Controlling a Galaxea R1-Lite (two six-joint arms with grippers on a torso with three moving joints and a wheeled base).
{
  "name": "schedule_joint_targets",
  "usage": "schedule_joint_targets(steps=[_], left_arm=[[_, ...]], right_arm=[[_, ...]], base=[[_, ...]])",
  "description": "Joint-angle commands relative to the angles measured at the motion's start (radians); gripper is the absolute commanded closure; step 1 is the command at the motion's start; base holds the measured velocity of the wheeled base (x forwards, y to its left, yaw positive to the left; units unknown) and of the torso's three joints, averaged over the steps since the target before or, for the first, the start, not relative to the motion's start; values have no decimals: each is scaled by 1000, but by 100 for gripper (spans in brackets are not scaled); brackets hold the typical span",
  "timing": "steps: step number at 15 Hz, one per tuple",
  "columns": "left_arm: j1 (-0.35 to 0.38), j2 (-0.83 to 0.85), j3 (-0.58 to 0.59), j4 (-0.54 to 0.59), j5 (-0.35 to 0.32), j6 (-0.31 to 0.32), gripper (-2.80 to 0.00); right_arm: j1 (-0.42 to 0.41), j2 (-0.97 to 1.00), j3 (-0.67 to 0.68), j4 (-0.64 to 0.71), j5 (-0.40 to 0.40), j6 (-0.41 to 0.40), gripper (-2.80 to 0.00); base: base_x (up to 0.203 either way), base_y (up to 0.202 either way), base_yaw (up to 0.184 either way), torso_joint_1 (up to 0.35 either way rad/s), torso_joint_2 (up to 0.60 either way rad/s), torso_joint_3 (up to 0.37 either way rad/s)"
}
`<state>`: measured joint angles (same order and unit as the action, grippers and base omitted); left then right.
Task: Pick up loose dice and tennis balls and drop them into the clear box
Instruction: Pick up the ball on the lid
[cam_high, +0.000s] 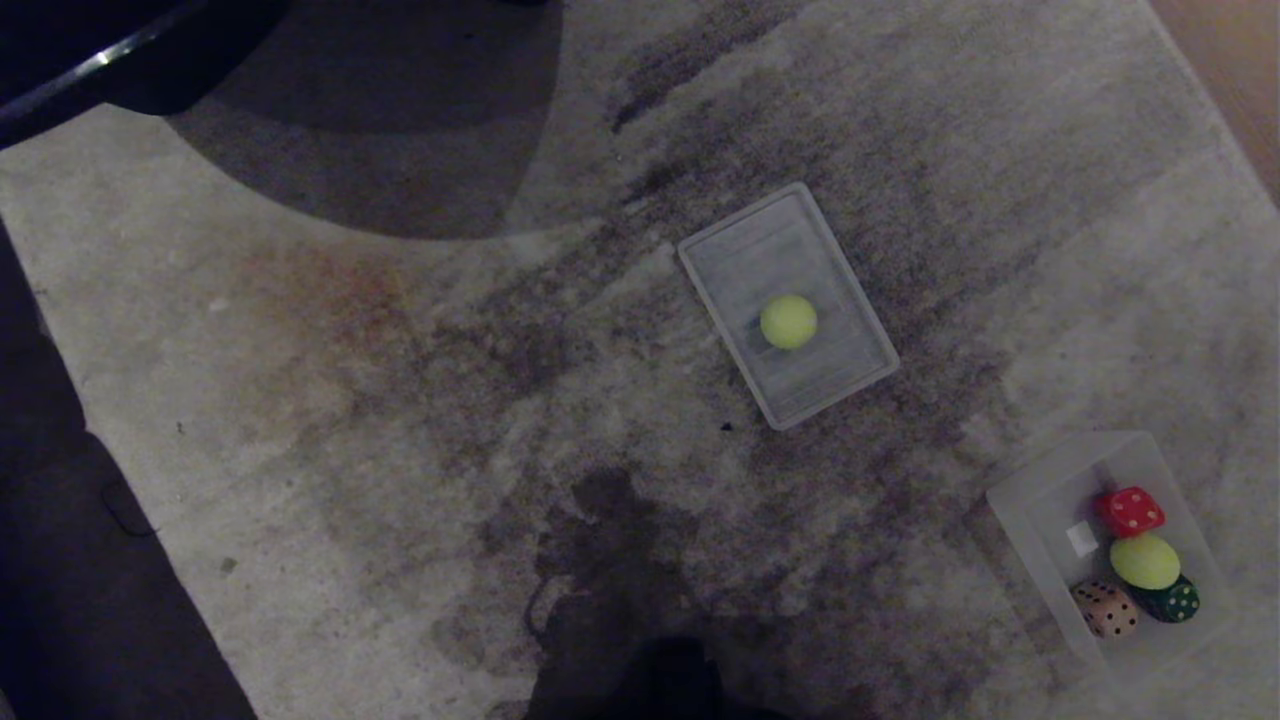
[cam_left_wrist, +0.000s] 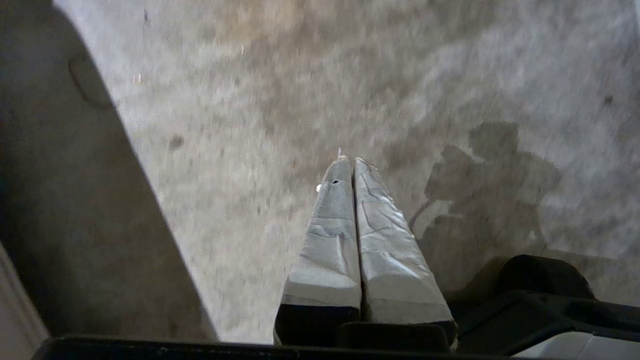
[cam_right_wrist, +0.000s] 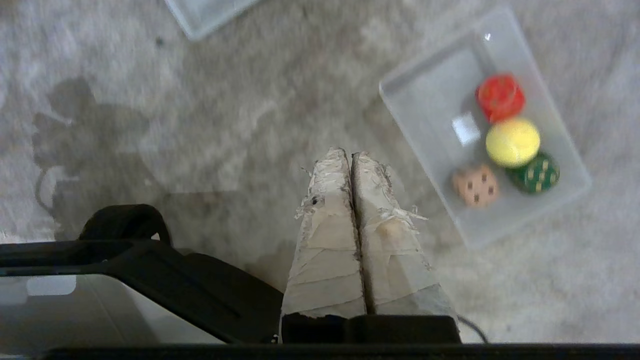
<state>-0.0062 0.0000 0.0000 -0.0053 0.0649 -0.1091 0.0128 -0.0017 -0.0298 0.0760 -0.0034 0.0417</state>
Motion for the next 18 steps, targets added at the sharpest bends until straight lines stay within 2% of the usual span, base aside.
schedule_joint_targets(steps=[1, 3, 10, 18], left_arm=[[0, 2, 2, 1, 0, 2, 0], [0, 2, 2, 2, -4, 11, 0], [0, 2, 2, 2, -4, 11, 0], [0, 2, 2, 2, -5, 11, 0]], right_arm=[[0, 3, -1, 1, 0, 1, 0], [1, 3, 0, 0, 0, 1, 0], [0, 3, -1, 1, 0, 0, 0], [0, 3, -1, 1, 0, -3, 0]], base=[[189, 0, 1, 2, -2, 2], [154, 0, 1, 5, 2, 2], [0, 0, 0, 0, 0, 0], [3, -8, 144, 2, 2, 4]])
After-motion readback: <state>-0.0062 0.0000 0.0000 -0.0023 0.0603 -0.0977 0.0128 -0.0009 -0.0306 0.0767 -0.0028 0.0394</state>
